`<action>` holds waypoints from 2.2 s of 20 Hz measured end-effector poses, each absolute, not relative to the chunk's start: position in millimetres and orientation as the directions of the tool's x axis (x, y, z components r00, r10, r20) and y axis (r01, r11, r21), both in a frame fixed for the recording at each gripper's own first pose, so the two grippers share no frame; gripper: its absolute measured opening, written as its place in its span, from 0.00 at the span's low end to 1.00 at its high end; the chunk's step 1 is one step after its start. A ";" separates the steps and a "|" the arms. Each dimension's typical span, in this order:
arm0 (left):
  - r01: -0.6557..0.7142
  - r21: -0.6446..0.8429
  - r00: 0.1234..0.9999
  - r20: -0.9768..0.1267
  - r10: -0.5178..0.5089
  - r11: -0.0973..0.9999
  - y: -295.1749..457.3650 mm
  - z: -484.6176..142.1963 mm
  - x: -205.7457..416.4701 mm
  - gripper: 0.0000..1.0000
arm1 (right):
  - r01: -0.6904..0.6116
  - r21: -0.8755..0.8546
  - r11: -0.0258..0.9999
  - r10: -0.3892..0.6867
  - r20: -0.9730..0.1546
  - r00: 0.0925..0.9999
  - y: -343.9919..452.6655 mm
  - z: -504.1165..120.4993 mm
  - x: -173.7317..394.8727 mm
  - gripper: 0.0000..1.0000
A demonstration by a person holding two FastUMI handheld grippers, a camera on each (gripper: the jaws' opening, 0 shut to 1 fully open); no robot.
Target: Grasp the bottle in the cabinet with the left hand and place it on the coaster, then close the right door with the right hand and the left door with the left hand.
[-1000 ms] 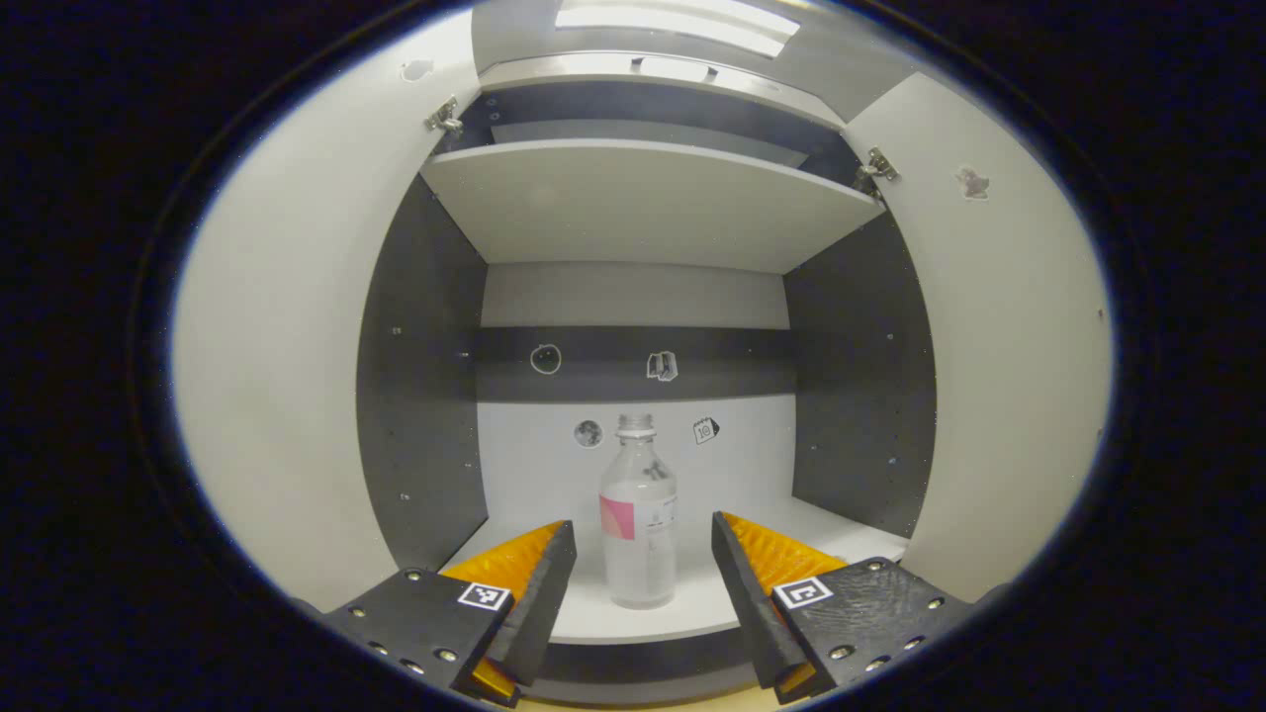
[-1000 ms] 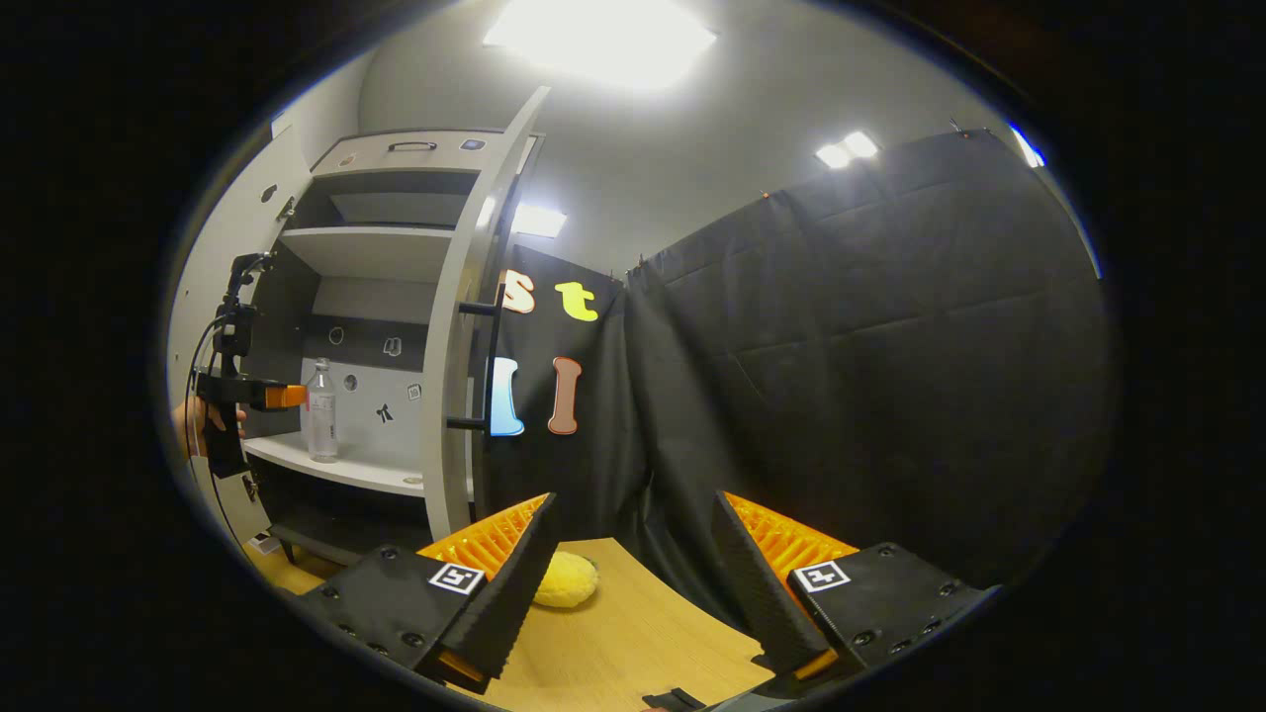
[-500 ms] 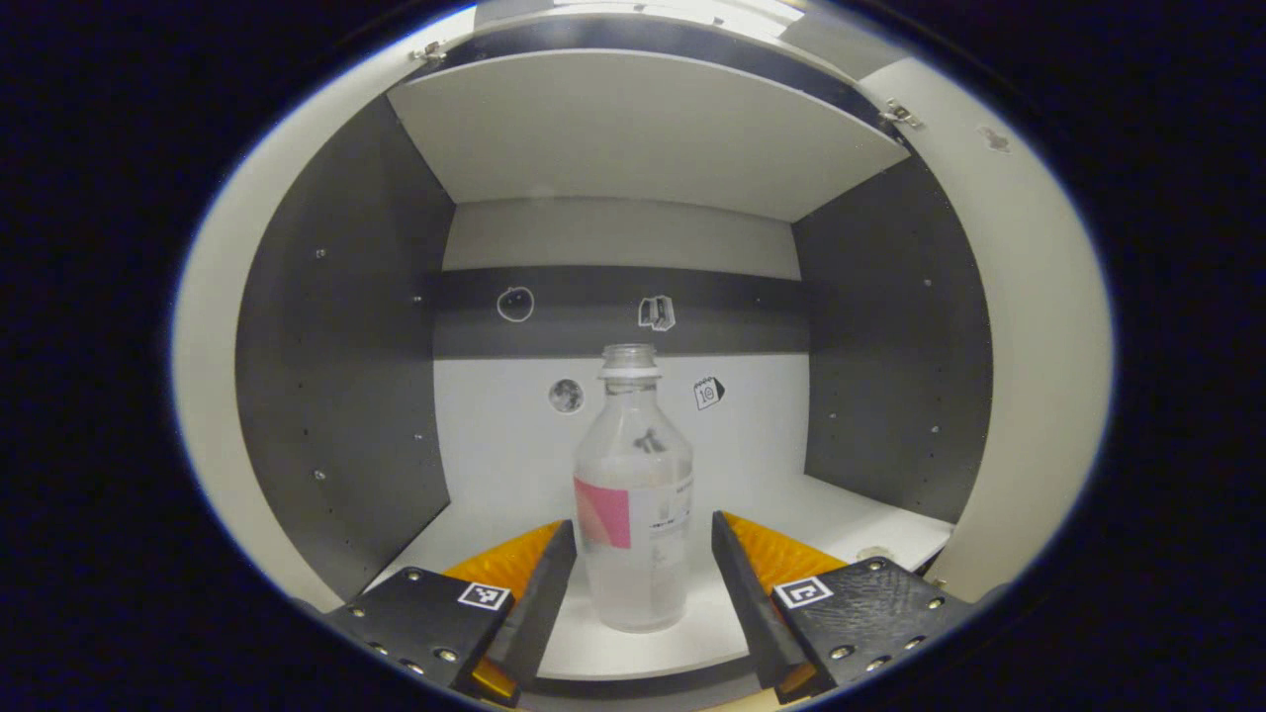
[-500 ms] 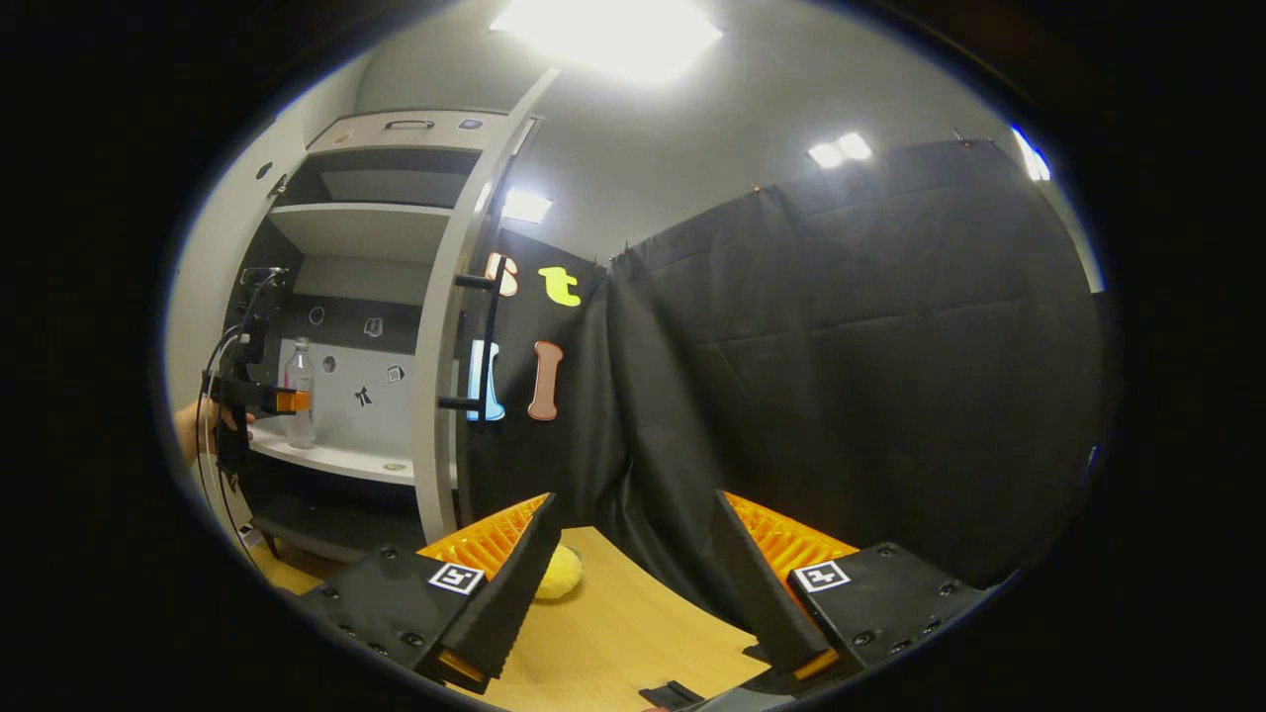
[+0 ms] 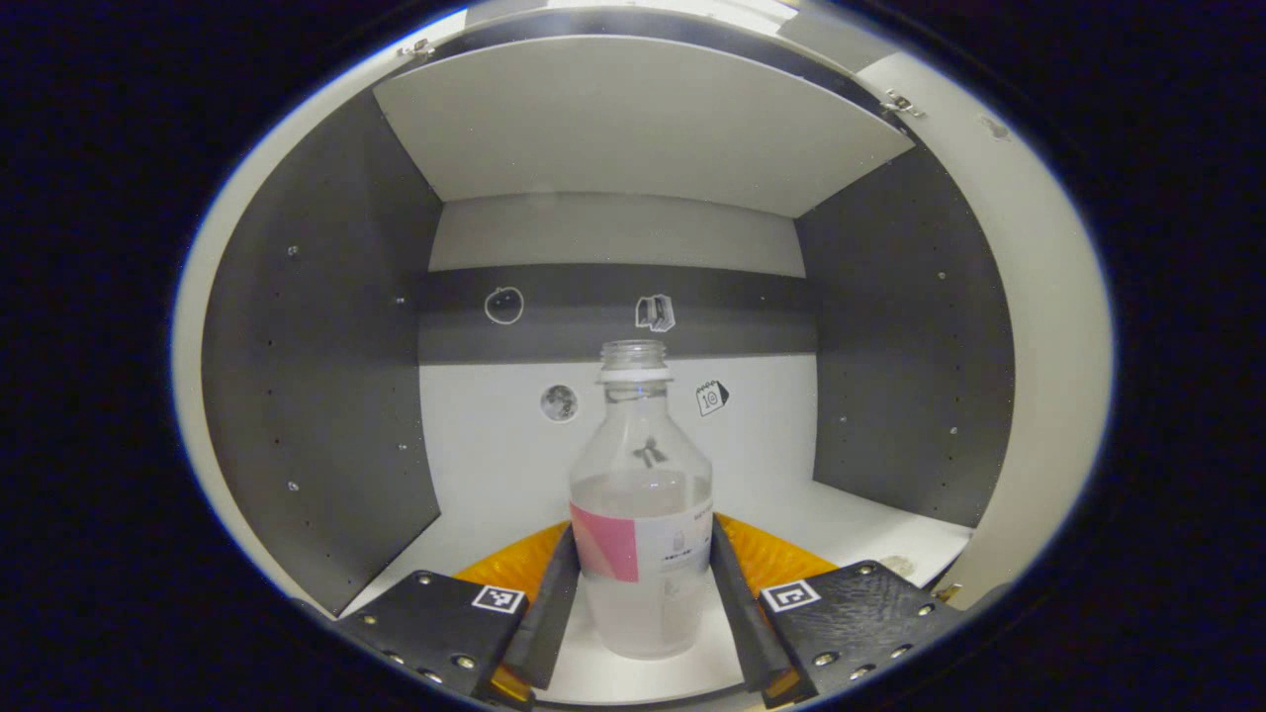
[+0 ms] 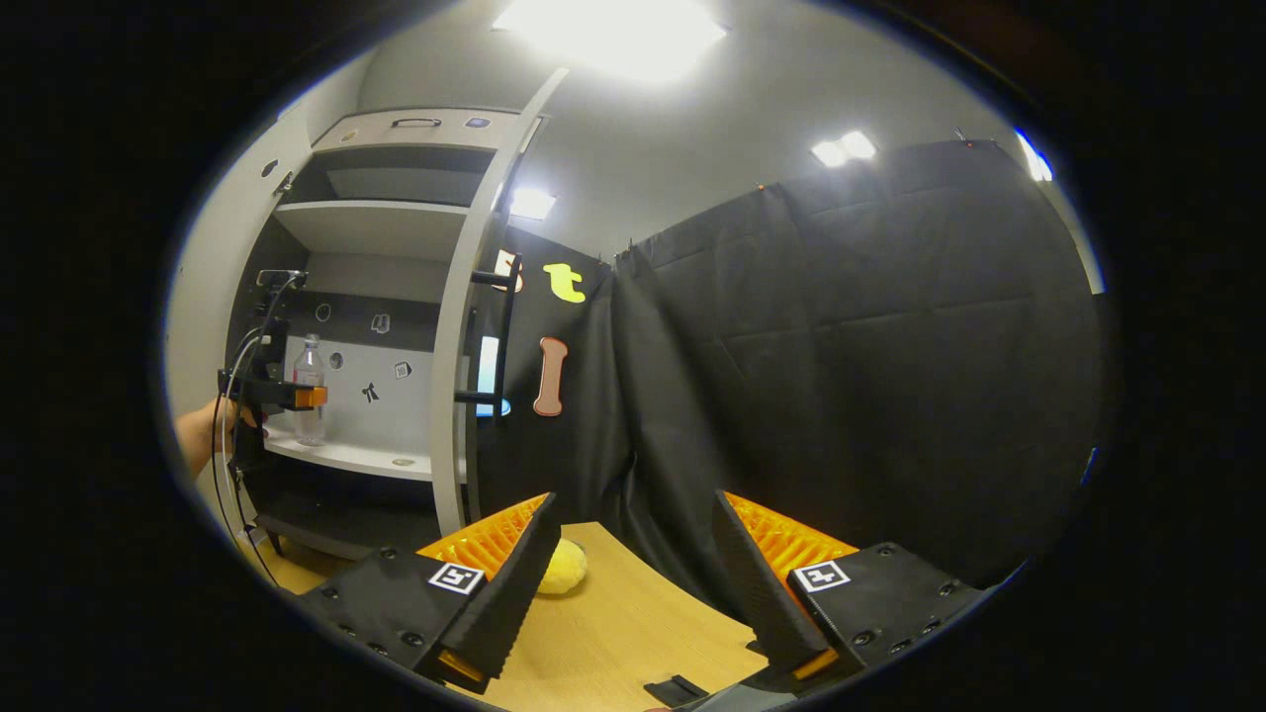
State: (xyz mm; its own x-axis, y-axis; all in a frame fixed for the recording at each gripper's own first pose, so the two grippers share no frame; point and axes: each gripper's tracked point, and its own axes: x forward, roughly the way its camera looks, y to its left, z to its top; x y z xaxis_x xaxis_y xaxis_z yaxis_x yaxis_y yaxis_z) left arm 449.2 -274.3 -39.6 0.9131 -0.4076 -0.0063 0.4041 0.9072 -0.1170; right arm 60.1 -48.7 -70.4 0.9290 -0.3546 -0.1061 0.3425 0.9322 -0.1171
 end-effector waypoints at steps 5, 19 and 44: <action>0.408 -0.145 0.912 0.015 -0.411 0.901 -274.4 -32.0 433.8 0.69 | 0.308 -0.108 0.945 -0.319 -0.107 0.942 -51.1 -65.8 53.5 0.97; 0.408 -0.138 0.913 0.032 -0.407 0.903 -260.5 -32.1 302.9 0.69 | 0.153 -0.064 0.986 -0.160 -0.110 0.981 -66.1 -56.4 25.9 0.97; 0.407 -0.177 0.902 -0.077 -0.425 0.896 -268.6 -190.3 129.8 0.69 | 0.028 -0.064 0.998 -0.040 -0.184 0.982 -75.8 -85.1 -28.9 0.98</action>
State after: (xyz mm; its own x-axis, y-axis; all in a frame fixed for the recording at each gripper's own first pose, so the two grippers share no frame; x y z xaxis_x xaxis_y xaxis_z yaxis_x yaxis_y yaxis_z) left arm 129.8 -268.6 -190.3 0.9021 -0.4247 -0.0770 0.4069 0.8962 -0.1766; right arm -28.9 -75.8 -85.1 0.9822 -0.0396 -0.1836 0.0283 0.9976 -0.0637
